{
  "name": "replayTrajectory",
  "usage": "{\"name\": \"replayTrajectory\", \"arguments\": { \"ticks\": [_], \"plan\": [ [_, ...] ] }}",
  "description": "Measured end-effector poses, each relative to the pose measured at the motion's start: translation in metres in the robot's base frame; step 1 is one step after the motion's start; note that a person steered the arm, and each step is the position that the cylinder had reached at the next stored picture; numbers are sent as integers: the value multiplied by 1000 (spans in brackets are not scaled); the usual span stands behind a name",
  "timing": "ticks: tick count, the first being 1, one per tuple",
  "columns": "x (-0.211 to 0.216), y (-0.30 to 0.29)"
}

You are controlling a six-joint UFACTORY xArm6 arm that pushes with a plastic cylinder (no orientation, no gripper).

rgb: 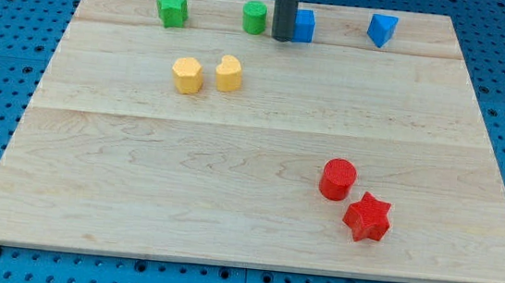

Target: Move your arm closer to the yellow heart

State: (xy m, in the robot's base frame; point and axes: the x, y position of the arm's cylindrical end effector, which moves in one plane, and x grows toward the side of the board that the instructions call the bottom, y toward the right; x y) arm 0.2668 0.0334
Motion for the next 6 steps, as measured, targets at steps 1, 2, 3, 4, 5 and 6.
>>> {"name": "replayTrajectory", "arguments": {
  "ticks": [1,2,3,4,5,6],
  "plan": [
    [-2,21],
    [12,25],
    [52,30],
    [78,48],
    [81,48],
    [89,-8]
  ]
}}
